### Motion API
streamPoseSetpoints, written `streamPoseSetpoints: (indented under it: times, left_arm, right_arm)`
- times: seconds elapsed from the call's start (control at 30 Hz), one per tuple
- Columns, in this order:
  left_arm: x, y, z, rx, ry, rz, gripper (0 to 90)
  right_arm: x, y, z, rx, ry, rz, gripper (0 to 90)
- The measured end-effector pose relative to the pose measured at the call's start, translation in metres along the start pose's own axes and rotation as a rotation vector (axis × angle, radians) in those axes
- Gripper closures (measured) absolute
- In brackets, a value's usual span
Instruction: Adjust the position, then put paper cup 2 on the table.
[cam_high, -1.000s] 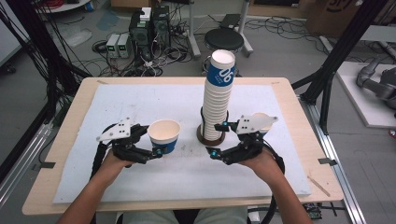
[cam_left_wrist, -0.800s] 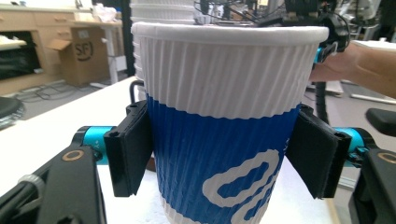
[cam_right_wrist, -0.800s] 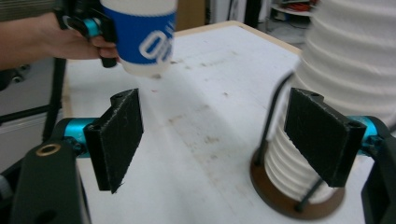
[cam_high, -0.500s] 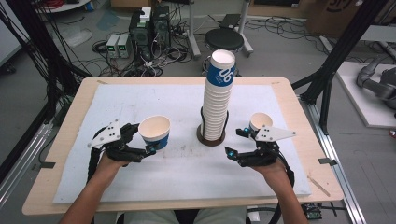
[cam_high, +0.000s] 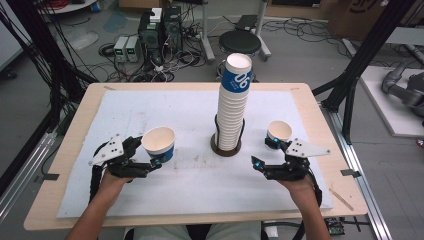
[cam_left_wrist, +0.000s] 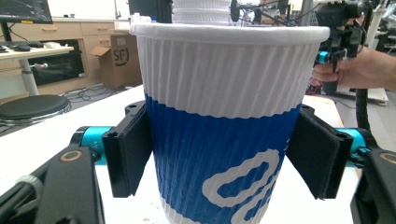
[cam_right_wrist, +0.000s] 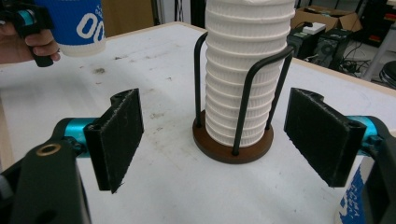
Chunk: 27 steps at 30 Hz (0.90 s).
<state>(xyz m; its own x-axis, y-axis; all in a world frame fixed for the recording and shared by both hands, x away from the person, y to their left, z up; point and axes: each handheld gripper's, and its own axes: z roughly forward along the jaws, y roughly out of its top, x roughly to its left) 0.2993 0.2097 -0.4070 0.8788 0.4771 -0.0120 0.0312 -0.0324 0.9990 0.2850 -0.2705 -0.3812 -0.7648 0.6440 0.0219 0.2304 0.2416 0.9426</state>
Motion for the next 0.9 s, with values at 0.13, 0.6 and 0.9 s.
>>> streamPoseSetpoints:
  times: [0.13,0.6,0.9]
  left_arm:
    - [0.0,0.0,0.0,-0.006,0.001,0.001,27.3]
    - [0.005,-0.002,-0.004,-0.026,0.02,-0.015,27.1]
    - [0.026,0.003,-0.001,-0.051,0.062,-0.038,26.9]
  right_arm:
    - [-0.001,-0.001,-0.001,-0.002,-0.003,-0.001,20.3]
    - [0.0,-0.003,0.002,0.004,0.009,0.006,20.3]
    - [0.0,-0.005,-0.002,0.005,0.003,0.003,20.3]
